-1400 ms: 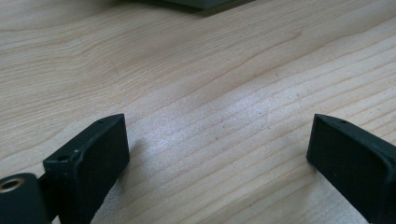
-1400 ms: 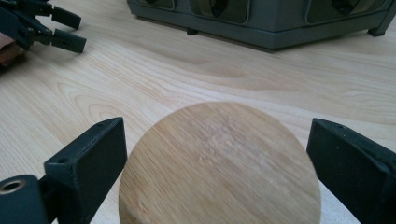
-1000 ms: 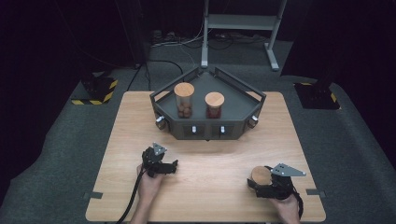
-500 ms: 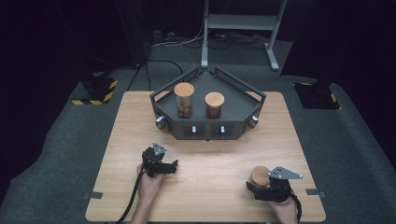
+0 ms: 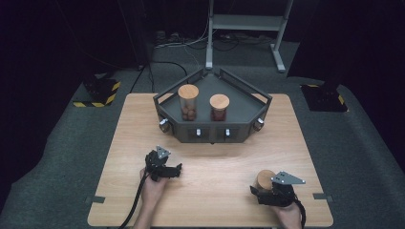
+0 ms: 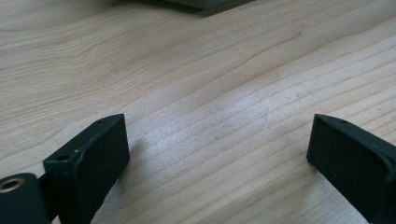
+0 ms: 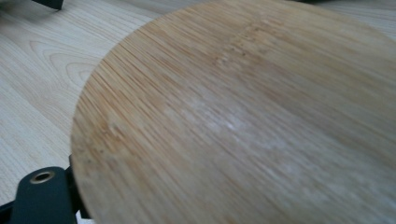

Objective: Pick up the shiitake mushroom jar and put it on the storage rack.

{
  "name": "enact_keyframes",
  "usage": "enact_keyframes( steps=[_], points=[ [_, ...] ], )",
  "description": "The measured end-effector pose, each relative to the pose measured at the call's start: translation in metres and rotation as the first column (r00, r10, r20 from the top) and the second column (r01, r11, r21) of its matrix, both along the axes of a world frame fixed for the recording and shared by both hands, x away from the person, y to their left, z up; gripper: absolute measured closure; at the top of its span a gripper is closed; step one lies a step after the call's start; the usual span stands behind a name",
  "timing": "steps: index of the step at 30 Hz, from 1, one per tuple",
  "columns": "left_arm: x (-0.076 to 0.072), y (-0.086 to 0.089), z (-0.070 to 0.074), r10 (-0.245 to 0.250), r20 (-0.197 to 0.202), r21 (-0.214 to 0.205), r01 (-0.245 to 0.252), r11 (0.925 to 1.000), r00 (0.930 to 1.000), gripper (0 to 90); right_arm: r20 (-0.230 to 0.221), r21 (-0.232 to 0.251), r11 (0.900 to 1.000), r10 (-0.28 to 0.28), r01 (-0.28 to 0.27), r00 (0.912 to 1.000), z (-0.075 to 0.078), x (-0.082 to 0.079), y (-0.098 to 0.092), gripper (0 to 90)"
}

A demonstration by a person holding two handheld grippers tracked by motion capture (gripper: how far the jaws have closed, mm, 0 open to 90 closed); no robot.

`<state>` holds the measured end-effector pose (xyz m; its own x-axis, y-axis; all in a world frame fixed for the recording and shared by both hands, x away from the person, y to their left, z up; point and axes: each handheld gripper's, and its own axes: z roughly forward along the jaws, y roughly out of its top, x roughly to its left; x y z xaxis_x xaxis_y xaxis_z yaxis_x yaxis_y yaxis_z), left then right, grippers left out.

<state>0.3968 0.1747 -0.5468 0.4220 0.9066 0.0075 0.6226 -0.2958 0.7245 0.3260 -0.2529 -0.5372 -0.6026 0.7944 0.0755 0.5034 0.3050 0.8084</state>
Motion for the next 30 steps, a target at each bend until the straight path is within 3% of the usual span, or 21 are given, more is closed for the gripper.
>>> enact_keyframes(
  steps=[30],
  points=[
    [0.0001, 0.0002, 0.0, -0.002, 0.0, 0.002, 0.002, 1.0, 1.0, 5.8, 0.048, -0.026, 0.9993, -0.025, 0.026, 0.9986, -0.0064, -0.002, 0.0006, 24.1]
  ],
)
